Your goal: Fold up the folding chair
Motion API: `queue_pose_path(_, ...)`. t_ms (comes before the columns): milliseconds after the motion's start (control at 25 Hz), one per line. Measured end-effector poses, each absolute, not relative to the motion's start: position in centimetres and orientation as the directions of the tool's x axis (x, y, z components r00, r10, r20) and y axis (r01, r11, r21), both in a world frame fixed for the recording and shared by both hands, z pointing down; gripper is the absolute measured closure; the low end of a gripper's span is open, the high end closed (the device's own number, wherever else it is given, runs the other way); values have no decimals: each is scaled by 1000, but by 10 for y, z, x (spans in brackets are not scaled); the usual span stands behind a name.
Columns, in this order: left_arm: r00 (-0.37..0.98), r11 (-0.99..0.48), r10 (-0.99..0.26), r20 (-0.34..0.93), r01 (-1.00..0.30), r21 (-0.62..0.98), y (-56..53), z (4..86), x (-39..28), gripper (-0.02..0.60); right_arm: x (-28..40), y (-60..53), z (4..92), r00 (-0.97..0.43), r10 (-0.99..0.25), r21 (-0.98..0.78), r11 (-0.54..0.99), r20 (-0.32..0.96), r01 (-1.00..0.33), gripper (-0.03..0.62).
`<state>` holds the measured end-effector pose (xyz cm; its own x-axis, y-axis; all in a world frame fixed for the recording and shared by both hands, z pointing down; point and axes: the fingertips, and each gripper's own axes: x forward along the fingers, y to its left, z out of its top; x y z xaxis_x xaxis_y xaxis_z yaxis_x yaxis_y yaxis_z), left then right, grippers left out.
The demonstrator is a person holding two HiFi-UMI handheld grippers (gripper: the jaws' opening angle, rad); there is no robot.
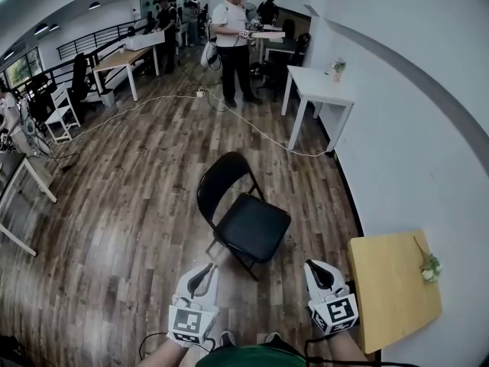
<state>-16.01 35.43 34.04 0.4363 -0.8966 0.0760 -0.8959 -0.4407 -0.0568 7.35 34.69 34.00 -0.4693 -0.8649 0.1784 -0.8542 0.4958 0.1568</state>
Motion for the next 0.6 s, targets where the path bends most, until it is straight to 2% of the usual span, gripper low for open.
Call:
queue_pose_path(280, 445, -451, -890, 94, -891, -50, 337, 352, -195, 541, 65, 325, 346, -409, -881, 274, 465, 238, -842, 591)
queue_pose_path(440, 444, -451, -890, 108, -891, -48, 318, 358, -199, 541, 58, 315, 356, -455, -843, 250, 524, 287, -814, 591)
queue_pose_path(600, 438, -447, -890, 125, -893, -53, 295, 360, -201, 541, 54, 289, 360, -458, -854, 275, 515, 248, -812, 592)
